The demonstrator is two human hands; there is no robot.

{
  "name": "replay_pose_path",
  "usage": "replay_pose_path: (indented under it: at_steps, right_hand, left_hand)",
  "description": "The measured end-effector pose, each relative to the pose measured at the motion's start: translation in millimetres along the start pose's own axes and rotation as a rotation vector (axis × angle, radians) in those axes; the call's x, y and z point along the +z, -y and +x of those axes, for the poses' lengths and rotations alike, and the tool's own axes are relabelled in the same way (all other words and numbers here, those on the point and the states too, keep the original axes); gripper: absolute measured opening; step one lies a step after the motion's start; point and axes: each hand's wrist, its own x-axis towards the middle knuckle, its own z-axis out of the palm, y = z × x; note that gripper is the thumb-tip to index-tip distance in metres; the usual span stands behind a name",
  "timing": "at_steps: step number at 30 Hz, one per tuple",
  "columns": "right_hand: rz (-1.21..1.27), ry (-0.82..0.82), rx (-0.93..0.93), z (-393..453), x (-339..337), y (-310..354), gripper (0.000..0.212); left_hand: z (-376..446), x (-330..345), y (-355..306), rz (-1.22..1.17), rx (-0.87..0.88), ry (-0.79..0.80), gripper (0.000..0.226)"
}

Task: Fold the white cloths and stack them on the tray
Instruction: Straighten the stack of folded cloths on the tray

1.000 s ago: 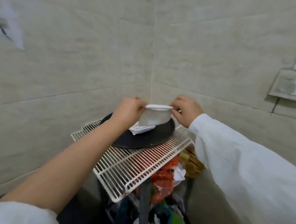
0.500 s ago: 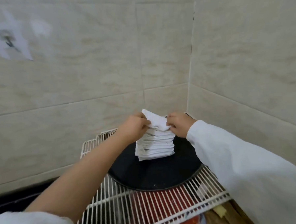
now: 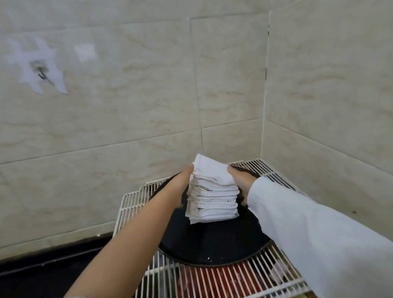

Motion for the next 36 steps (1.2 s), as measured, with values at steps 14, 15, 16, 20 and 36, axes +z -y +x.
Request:
replay_pose_path:
  at_steps: [14,15,16,20,36]
  right_hand:
    - [-0.255,0.04,-0.173,-8.8,33.0,4.2,0.051]
    - [-0.263,0.025,-0.17,-7.8,30.6,0.8,0.052]
    - [-0.223,0.005,-0.165,-6.9,26.6,-2.2,0.052]
    - [0.029,-0.06,-0.116,-12.0,12.8,-9.2,0.049]
    - [0.298,0.021,-0.13,-23.4,14.3,-1.3,0.038]
  left_hand:
    - [14.7,-15.4,41.7,-0.408,0.077,0.105,0.037]
    - [14.4,-12.2,41.9,-0.403,0.08,0.081,0.036]
    - [14.2,-8.9,41.3,-0.376,0.08,0.059,0.036]
    - [11.3,-5.6,38.7,-0.336,0.109,0.137,0.055]
    - [13.8,-0.8,24.7,-0.432,0.068,0.138,0.024]
